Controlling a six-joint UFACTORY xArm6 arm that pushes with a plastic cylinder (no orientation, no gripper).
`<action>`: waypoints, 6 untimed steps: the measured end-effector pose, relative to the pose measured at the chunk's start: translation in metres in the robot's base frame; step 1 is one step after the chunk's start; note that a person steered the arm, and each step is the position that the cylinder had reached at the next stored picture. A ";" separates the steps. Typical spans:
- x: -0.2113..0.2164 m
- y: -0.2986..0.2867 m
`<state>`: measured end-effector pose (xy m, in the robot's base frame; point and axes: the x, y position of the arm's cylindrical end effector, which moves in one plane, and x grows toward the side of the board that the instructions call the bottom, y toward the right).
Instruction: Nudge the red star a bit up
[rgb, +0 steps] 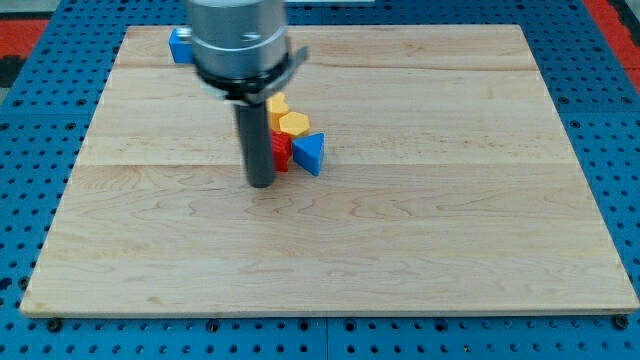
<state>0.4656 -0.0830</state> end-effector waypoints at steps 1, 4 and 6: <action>-0.031 0.007; -0.144 -0.015; -0.192 0.004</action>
